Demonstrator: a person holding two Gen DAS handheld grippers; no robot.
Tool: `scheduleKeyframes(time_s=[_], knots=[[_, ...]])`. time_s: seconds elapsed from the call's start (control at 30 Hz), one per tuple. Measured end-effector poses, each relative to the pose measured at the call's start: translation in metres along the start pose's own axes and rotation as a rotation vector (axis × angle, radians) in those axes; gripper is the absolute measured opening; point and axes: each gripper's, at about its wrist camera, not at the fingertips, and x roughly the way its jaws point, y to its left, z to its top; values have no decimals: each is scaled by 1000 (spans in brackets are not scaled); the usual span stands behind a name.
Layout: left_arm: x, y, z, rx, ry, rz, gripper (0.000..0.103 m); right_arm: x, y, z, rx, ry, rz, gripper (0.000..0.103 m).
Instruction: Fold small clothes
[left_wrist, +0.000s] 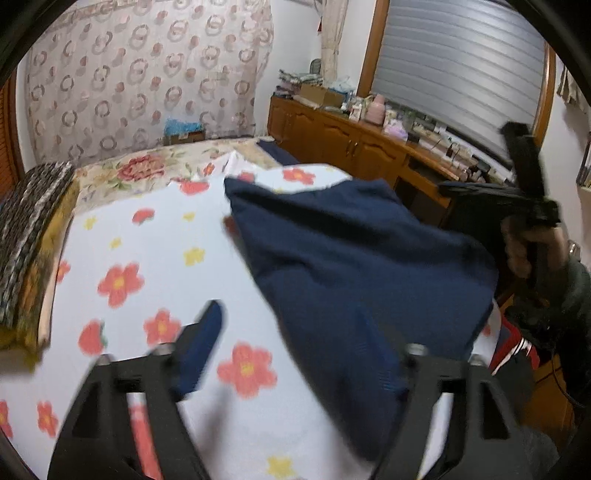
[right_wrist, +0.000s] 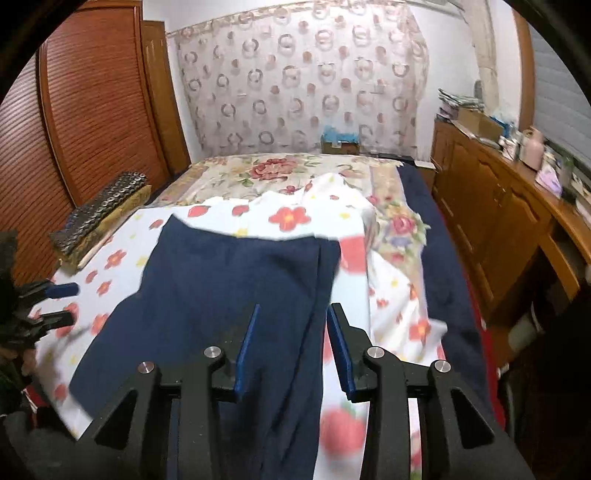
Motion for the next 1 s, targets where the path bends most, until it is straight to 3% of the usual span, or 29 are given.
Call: scheduleKeyframes(time_s=[0.23, 0.4, 0.43, 0.47, 0.5, 0.57, 0.67, 0.8, 0.9, 1.0], knots=[[22, 3, 19, 21, 6, 26, 82, 84, 0, 23, -18, 90, 13, 38], [31, 1, 19, 32, 20, 31, 82, 114, -2, 27, -27, 155, -8, 38], [30, 1, 19, 29, 23, 30, 82, 117, -2, 27, -29, 162, -6, 36], [32, 1, 18, 25, 30, 29, 82, 118, -1, 27, -31, 162, 0, 18], [33, 2, 17, 21, 34, 30, 82, 115, 1, 33, -39, 157, 7, 10], [34, 4, 13, 14, 42, 29, 82, 105, 6, 40, -59, 126, 15, 9], [35, 5, 8, 3, 47, 31, 82, 90, -1, 54, -45, 31, 41, 8], [34, 6, 4, -19, 48, 30, 82, 80, -17, 64, 11, -68, -69, 7], [34, 8, 0, -39, 56, 36, 82, 104, -22, 63, 13, 39, -171, 7], [30, 7, -4, -46, 57, 30, 82, 110, -25, 53, 31, 115, -185, 27]])
